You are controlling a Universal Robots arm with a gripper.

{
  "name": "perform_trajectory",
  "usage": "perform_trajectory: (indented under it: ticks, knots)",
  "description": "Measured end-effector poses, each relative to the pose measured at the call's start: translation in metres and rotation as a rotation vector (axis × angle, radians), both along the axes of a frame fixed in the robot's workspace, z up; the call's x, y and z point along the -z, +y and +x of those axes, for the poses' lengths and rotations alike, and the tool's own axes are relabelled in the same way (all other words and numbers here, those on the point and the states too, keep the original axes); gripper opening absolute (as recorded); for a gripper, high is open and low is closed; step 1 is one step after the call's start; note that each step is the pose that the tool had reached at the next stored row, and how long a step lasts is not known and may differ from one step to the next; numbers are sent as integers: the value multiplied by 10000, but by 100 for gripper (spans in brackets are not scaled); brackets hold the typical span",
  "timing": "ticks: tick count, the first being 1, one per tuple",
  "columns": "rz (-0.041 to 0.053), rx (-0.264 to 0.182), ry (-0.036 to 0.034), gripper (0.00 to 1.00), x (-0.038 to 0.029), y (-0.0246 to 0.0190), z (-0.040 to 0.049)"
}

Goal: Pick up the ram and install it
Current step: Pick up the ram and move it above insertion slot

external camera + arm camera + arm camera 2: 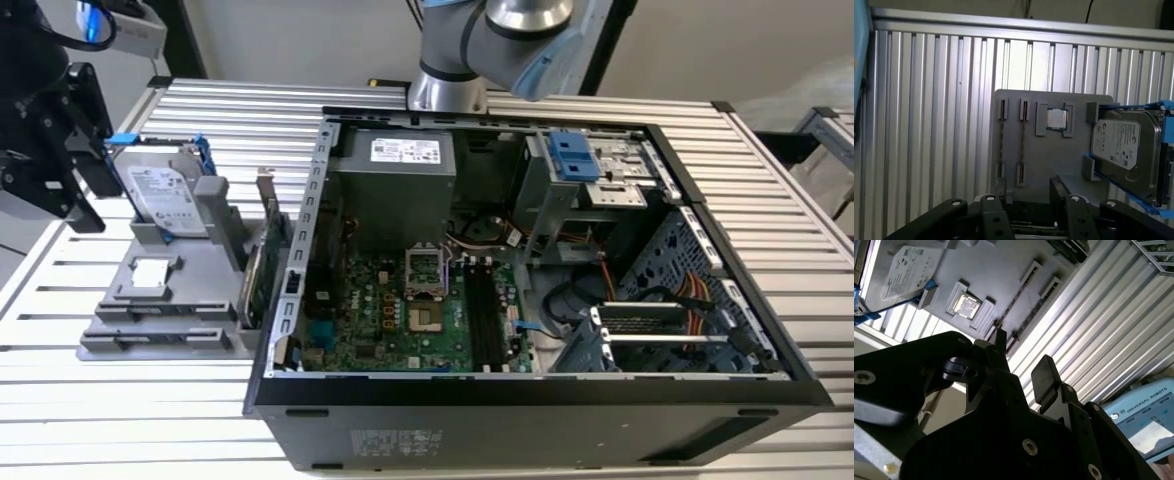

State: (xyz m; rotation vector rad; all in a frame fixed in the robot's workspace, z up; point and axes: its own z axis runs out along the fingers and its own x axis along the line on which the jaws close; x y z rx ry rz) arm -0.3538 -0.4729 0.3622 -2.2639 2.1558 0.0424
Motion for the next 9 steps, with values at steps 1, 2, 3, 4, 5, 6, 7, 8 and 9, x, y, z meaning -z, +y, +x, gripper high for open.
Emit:
perform_trajectory:
  ticks: [1,2,3,4,5,6,7,8,9]
  knots:
    - [-4,0,0,100,6,0,0]
    - [-8,2,0,100,12,0,-1]
    - [-12,2,1,100,18,0,-1]
    - [-16,1,0,100,24,0,-1]
    - [-18,1,-1,100,30,0,0]
    - [-22,1,-1,100,35,0,0]
    - [-26,1,1,100,39,0,0]
    - [-31,2,0,100,44,0,-1]
    - [-35,2,1,100,49,1,-1]
